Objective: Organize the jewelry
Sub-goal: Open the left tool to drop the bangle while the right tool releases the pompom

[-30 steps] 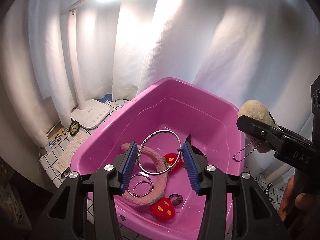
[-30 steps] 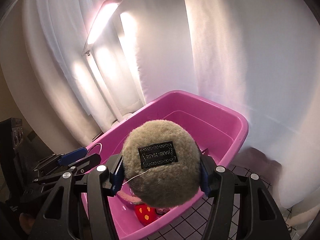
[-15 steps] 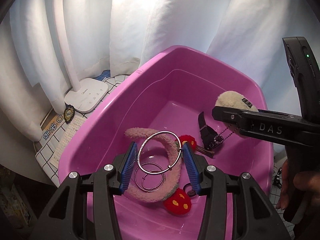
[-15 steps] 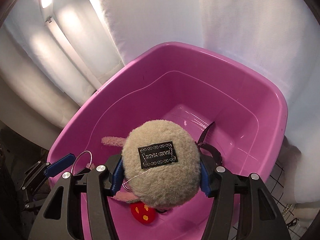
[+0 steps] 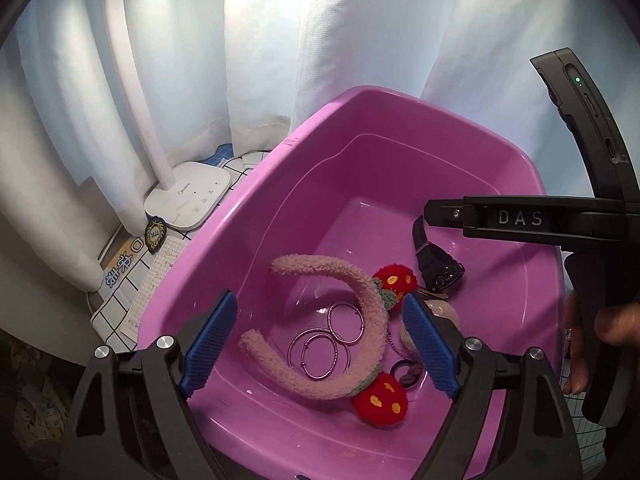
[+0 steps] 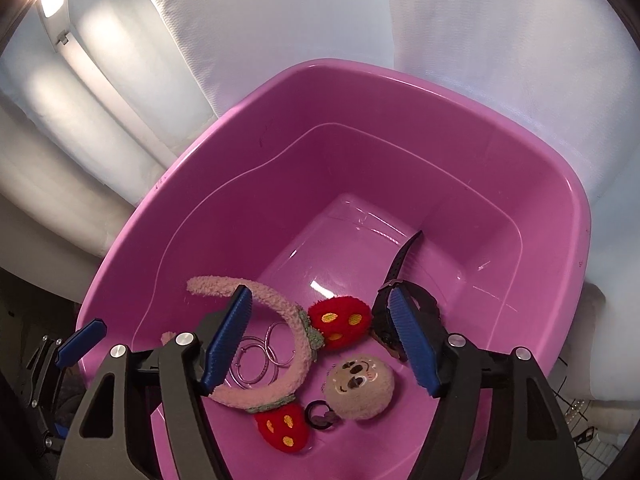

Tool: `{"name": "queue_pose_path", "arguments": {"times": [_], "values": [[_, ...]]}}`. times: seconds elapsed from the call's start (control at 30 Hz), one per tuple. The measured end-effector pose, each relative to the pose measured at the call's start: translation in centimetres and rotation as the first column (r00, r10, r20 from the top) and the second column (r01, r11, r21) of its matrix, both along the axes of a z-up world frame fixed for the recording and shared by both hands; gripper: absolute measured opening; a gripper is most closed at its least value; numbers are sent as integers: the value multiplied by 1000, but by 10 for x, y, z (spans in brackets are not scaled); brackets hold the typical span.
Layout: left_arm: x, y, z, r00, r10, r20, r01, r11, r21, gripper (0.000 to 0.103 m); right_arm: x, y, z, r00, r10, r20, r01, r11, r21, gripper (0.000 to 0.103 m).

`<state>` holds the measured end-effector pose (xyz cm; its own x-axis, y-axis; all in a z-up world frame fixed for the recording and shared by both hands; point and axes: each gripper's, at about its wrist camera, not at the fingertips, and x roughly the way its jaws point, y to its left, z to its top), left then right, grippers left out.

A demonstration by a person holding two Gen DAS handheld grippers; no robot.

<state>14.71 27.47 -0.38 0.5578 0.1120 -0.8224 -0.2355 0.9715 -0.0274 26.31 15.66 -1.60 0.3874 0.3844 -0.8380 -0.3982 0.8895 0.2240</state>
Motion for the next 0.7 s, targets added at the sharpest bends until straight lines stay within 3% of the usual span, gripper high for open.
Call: {"name": "queue_pose_path", "arguments": {"times": [0.7], "values": [[-35, -5, 20, 998, 49, 50, -49, 999, -5, 95, -39, -9, 27, 994, 49, 95, -48, 999, -15, 73]]}}
